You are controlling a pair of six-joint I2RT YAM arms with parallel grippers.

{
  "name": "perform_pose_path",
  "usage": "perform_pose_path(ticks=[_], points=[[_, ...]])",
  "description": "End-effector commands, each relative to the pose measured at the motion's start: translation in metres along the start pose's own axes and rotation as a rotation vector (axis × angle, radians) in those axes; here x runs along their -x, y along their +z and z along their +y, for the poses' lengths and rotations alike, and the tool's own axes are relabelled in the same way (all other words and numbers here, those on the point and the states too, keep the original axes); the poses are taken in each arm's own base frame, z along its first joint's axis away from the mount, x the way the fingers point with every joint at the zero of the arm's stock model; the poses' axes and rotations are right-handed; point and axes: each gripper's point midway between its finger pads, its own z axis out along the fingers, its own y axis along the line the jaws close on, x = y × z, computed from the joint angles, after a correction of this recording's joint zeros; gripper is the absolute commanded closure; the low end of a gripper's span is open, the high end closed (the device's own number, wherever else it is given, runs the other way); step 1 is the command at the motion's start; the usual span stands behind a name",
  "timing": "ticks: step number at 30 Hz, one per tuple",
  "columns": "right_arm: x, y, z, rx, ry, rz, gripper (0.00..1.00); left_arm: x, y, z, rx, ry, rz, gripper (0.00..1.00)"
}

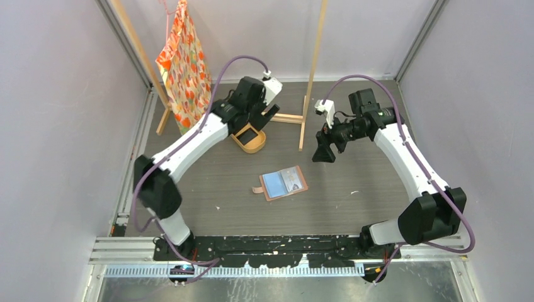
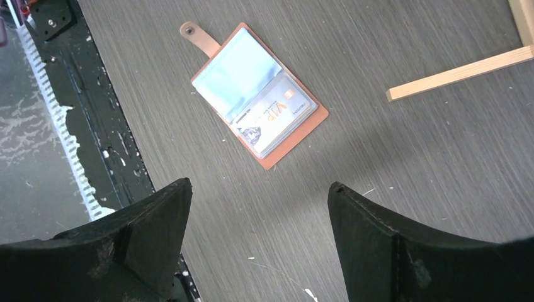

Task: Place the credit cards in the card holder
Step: Pick up the credit card from the storage box.

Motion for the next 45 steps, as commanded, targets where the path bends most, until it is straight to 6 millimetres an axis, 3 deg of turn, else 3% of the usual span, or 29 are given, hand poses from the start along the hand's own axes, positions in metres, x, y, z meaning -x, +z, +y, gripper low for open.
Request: perform_pose_path(ticks=[1, 3, 8, 14, 22, 32, 45], points=[[0.001, -0.005, -0.003, 0.019, -0.004, -0.006, 0.17, 0.005, 0.022, 0.031, 0.03, 0.126, 0.126, 0.02], [-0.005, -0.008, -0.011, 0.021, 0.028, -0.006, 0.17, 0.0, 0.047, 0.035, 0.013, 0.124, 0.186, 0.0], [-0.028, -0.017, -0.032, 0.007, 0.108, -0.022, 0.17, -0.02, 0.085, 0.046, 0.008, 0.137, 0.283, 0.0], [-0.054, -0.023, -0.057, -0.03, 0.185, -0.016, 0.18, -0.033, 0.102, 0.05, -0.002, 0.202, 0.297, 0.06], [-0.074, -0.008, -0.068, 0.025, 0.248, 0.032, 0.21, -0.063, 0.127, 0.039, 0.01, 0.2, 0.273, 0.08], [-0.078, -0.006, -0.066, 0.05, 0.262, 0.045, 0.24, -0.075, 0.134, 0.057, 0.145, 0.17, 0.243, 0.15], [-0.08, -0.005, -0.067, 0.055, 0.266, 0.055, 0.24, -0.076, 0.135, 0.062, 0.187, 0.135, 0.213, 0.4]])
